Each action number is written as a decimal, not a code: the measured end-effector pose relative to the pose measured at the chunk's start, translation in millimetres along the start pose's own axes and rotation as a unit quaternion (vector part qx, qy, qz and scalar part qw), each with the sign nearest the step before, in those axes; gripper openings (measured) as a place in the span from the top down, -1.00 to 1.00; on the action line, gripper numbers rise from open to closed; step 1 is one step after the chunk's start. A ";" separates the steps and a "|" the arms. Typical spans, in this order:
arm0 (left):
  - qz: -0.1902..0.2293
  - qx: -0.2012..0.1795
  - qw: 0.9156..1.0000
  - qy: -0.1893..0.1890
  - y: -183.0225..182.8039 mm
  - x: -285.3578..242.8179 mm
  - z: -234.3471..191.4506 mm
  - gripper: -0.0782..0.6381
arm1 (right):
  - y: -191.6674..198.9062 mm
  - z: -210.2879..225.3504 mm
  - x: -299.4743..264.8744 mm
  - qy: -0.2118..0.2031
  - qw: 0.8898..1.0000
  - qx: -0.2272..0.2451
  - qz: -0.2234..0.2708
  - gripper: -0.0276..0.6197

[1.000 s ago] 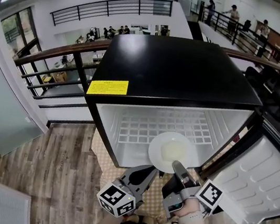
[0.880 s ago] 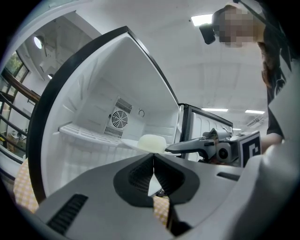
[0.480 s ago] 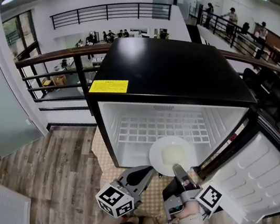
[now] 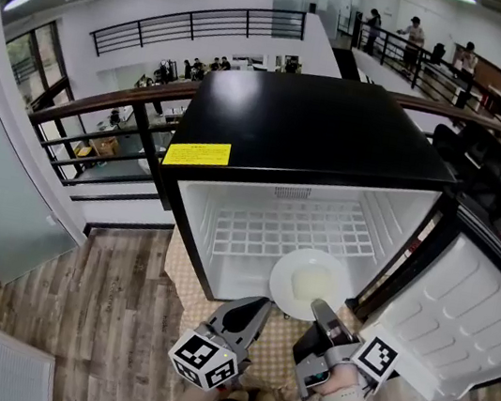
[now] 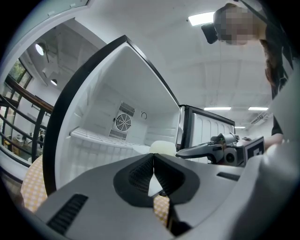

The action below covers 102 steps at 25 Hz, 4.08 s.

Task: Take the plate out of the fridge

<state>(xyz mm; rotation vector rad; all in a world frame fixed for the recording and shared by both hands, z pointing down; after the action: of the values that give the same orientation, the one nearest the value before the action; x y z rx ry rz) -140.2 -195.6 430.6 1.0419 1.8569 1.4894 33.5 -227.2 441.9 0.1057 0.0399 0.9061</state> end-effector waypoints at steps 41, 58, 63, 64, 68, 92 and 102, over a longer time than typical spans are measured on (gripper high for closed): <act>0.003 -0.007 1.000 -0.026 2.9 11.2 -16.1 0.76 | 10.1 23.0 29.5 -0.018 1.000 -0.013 -0.009 0.73; -0.005 -0.009 0.999 -0.041 12.0 17.6 -23.6 0.76 | 21.6 39.8 26.7 -0.013 0.999 -0.019 -0.023 0.73; -0.009 -0.008 0.999 -0.045 13.9 19.8 -25.9 0.76 | 24.9 44.0 26.1 -0.009 0.999 -0.021 -0.026 0.73; -0.008 -0.008 0.999 -0.046 13.9 20.3 -26.5 0.76 | 25.6 44.7 26.0 -0.008 0.999 -0.022 -0.026 0.73; -0.009 -0.005 0.999 -0.048 14.4 22.0 -28.5 0.76 | 28.2 45.7 24.9 -0.009 0.999 -0.024 -0.028 0.73; -0.010 -0.003 0.999 -0.047 14.7 20.6 -35.1 0.76 | 30.8 49.1 20.8 0.000 0.999 -0.021 -0.033 0.73; -0.011 -0.003 0.999 -0.049 14.6 19.5 -39.0 0.76 | 31.1 50.3 15.6 -0.004 0.999 -0.025 -0.035 0.73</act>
<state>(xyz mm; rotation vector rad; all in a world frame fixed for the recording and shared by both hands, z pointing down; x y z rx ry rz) -178.7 -199.6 455.4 1.0681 1.7897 1.4058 22.8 -199.6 495.5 0.0611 0.0127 0.8360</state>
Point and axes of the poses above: the fingertips, and each gripper's own axes: x backward along the fingers, z to its right, y out of its underside, the point moved 6 cm from there along x, backward along the fingers, and after that the axes turned 1 degree about x, right-handed, at the moved point
